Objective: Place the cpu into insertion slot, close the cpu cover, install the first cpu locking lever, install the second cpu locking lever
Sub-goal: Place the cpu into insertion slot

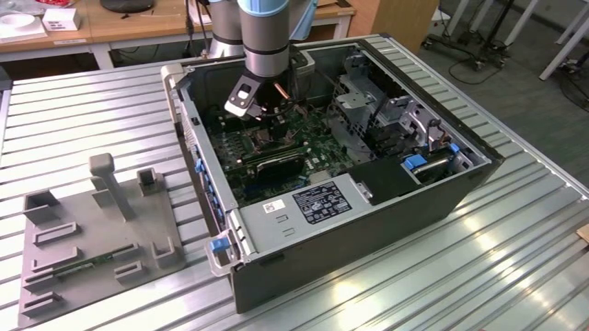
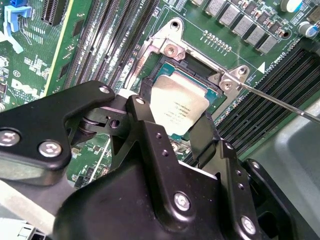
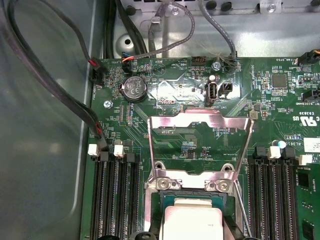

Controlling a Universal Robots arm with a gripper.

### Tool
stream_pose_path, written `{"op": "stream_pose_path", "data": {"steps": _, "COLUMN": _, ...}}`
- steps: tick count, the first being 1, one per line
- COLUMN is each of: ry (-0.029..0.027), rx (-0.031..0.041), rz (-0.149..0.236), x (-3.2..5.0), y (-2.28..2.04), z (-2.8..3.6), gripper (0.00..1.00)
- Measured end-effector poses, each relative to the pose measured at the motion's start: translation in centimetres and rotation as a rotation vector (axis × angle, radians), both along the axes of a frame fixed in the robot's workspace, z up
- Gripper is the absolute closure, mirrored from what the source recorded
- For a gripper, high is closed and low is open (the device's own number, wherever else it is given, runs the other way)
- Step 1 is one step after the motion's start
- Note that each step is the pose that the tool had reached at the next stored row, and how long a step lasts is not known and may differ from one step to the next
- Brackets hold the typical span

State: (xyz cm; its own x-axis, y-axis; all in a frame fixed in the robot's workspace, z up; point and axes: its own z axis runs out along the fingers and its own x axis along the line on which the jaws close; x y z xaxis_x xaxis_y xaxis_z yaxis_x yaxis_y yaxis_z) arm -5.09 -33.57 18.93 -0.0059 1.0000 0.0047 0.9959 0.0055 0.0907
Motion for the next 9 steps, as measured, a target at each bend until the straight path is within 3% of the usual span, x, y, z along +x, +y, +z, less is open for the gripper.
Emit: {"op": "stream_pose_path", "data": {"steps": 9, "ry": 0.0007, "rx": -0.0011, "rz": 0.000, "x": -0.03, "y": -0.04, "z": -0.07, "gripper": 0.46}}
